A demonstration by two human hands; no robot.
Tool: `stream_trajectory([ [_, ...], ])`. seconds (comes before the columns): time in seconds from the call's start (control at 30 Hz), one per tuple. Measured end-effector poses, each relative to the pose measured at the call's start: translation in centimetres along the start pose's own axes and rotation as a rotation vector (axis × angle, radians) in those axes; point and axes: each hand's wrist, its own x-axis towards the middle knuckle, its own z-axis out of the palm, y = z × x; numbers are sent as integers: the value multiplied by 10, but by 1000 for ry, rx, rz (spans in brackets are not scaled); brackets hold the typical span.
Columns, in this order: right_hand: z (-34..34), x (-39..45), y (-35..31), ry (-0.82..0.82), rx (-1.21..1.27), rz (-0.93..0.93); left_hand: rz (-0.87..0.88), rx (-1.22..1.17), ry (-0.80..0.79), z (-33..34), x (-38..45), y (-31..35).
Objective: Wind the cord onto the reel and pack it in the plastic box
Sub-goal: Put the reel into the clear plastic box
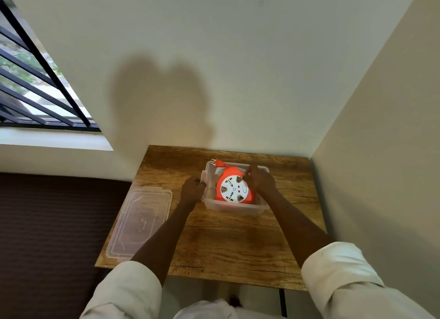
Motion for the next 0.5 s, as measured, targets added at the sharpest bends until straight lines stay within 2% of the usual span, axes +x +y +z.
stream_trajectory([
  [0.13, 4, -6, 6, 171, 18, -115, 4, -15, 39, 4, -3, 2],
  [0.3, 21, -29, 25, 388, -71, -303, 40, 27, 80, 9, -4, -3],
  [0.37, 30, -38, 30, 379, -84, -363, 78, 86, 89, 9, -4, -7],
  [0.5, 42, -44, 32, 260, -140, -350, 171, 162, 124, 3, -14, -28],
])
